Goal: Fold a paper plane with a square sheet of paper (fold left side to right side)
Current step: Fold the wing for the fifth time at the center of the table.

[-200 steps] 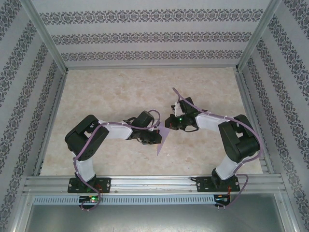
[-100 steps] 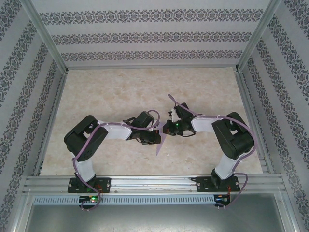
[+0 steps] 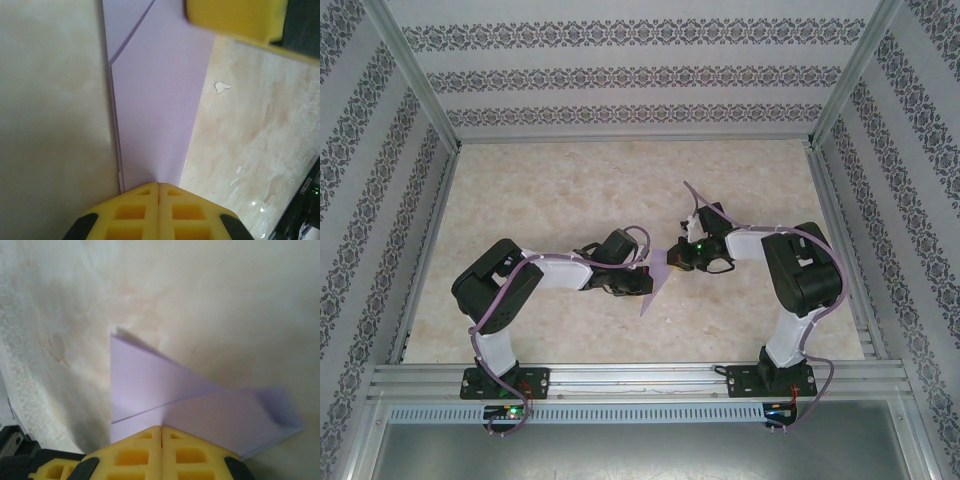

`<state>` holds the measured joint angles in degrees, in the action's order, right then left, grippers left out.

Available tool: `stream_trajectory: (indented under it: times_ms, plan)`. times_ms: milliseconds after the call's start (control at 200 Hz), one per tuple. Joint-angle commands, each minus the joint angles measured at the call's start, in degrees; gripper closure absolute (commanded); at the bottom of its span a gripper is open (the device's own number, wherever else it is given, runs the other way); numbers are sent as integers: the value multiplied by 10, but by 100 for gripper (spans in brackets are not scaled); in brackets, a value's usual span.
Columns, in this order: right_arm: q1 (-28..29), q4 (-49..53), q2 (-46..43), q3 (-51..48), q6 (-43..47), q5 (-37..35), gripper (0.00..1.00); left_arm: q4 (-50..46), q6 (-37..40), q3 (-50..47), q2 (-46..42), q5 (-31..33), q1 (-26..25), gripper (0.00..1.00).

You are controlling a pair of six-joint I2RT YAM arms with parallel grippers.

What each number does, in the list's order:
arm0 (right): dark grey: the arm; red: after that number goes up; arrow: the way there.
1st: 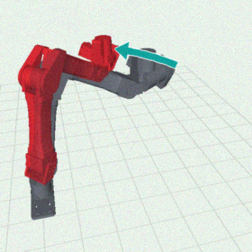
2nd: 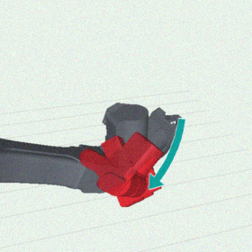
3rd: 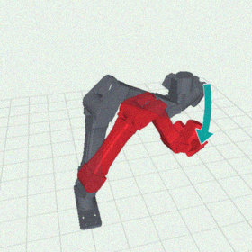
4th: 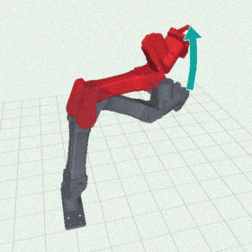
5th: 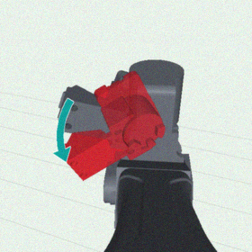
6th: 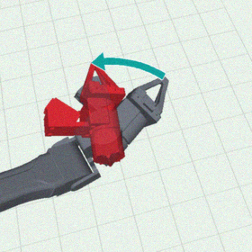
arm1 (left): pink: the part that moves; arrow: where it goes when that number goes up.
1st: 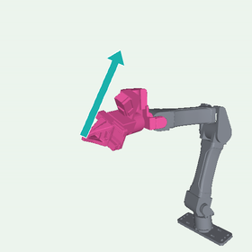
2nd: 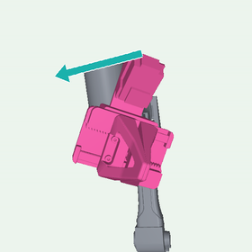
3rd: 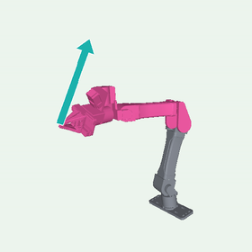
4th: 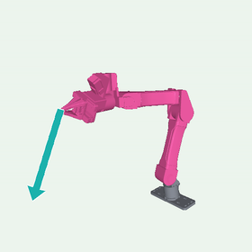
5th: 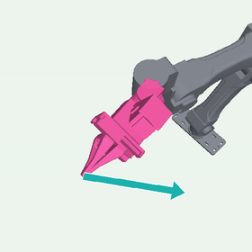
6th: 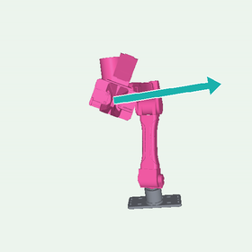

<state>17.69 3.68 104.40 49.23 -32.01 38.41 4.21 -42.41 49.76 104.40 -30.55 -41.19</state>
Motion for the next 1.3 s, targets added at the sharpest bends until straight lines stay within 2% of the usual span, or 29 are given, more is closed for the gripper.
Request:
stream_trajectory:
  times_ms: [0, 315, 625, 934, 1149, 1299]
  plan:
    - [-37, 1, 22, 18, 25, -65, 100, -88, -2, -37, 16, 34, -1, 100]
    - [-75, 3, 23, 40, 24, -42, 100, -43, -25, -50, 15, 18, -3, 100]
    - [-81, 32, -74, 18, 30, -67, 100, 5, -70, -56, 19, 25, -13, 100]
    - [-85, 46, -184, -62, 35, -119, 75, 136, -168, -41, 46, 67, -37, 100]
    - [-80, 91, -216, -78, 55, -149, 66, 284, -248, -39, 60, 94, -54, 98]
    - [-56, 132, -230, -70, 69, -194, 59, 324, -249, -56, 22, 118, -55, 92]
